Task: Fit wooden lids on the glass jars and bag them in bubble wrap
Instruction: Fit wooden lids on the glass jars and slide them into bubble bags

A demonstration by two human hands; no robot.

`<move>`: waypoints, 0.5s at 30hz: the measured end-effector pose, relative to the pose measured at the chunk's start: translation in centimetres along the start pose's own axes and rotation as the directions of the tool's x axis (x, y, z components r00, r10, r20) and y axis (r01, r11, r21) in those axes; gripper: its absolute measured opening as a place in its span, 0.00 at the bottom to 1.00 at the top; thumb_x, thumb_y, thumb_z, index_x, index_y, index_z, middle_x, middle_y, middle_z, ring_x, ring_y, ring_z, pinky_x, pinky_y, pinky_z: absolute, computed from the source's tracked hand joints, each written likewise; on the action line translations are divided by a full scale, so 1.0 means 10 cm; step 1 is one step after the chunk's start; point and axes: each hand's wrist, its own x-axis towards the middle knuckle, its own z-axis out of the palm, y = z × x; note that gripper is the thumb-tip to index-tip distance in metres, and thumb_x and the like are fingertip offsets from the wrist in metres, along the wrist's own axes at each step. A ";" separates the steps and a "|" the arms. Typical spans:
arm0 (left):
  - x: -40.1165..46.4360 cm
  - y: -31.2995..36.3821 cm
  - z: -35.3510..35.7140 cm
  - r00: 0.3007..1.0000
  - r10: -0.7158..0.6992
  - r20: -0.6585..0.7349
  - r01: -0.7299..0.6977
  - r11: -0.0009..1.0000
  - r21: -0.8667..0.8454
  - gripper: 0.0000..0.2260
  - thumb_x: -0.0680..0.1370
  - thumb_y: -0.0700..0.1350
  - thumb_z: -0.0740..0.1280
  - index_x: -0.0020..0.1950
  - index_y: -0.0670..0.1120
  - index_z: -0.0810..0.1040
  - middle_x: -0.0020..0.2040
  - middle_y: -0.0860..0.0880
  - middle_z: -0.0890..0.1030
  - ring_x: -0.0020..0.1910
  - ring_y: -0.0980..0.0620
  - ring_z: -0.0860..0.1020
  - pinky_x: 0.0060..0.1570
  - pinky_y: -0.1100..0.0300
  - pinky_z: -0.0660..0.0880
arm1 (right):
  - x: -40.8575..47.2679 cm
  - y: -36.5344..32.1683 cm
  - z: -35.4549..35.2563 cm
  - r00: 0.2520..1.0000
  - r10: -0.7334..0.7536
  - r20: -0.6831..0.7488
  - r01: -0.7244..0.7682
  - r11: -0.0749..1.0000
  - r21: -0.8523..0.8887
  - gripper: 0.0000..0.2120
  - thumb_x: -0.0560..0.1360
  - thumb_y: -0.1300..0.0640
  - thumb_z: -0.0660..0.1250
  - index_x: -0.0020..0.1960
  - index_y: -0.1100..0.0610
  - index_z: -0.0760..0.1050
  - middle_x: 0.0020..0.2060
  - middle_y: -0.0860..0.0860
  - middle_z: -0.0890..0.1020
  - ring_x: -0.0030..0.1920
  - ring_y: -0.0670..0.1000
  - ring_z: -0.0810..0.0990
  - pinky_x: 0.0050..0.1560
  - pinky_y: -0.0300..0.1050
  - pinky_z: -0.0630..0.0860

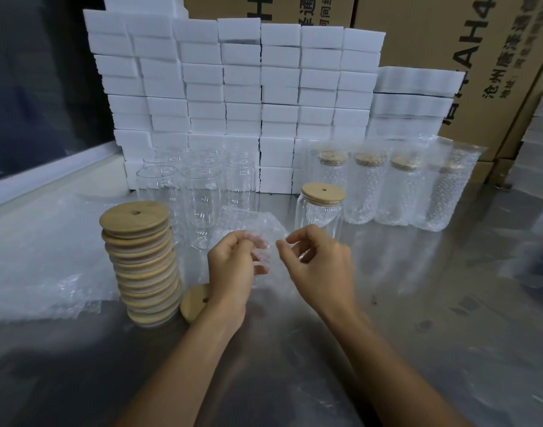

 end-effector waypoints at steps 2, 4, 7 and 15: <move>-0.03 0.00 0.02 0.999 -0.017 0.041 0.017 1.000 -0.018 0.09 0.78 0.38 0.64 0.41 0.45 0.80 0.35 0.49 0.83 0.33 0.54 0.80 0.28 0.64 0.75 | -0.01 -0.02 0.00 0.990 0.047 0.134 -0.042 0.998 -0.037 0.15 0.71 0.41 0.76 0.53 0.48 0.80 0.33 0.40 0.81 0.35 0.42 0.81 0.39 0.40 0.78; -0.06 -0.02 0.03 0.996 -0.023 0.089 0.020 0.999 0.039 0.01 0.77 0.40 0.69 0.47 0.45 0.80 0.40 0.49 0.84 0.35 0.55 0.81 0.30 0.66 0.76 | -0.01 -0.03 0.01 0.977 0.081 0.196 -0.066 0.994 -0.084 0.21 0.71 0.40 0.74 0.60 0.47 0.79 0.35 0.39 0.82 0.37 0.42 0.82 0.45 0.43 0.79; -0.08 -0.09 0.03 0.994 0.019 0.103 -0.035 0.988 0.150 0.09 0.74 0.38 0.72 0.50 0.49 0.79 0.43 0.50 0.84 0.36 0.55 0.83 0.33 0.65 0.77 | 0.00 -0.03 0.00 0.980 0.089 0.176 -0.074 0.993 -0.091 0.14 0.74 0.47 0.74 0.58 0.49 0.81 0.32 0.37 0.79 0.36 0.42 0.82 0.46 0.47 0.81; 0.04 -0.12 -0.07 0.957 0.204 -0.205 -0.161 0.965 0.209 0.17 0.77 0.32 0.64 0.41 0.52 0.63 0.44 0.46 0.83 0.31 0.53 0.83 0.30 0.54 0.79 | 0.04 -0.09 -0.07 0.981 -0.022 -0.195 0.015 0.999 -0.034 0.02 0.74 0.57 0.74 0.45 0.53 0.81 0.33 0.40 0.80 0.30 0.44 0.79 0.35 0.42 0.76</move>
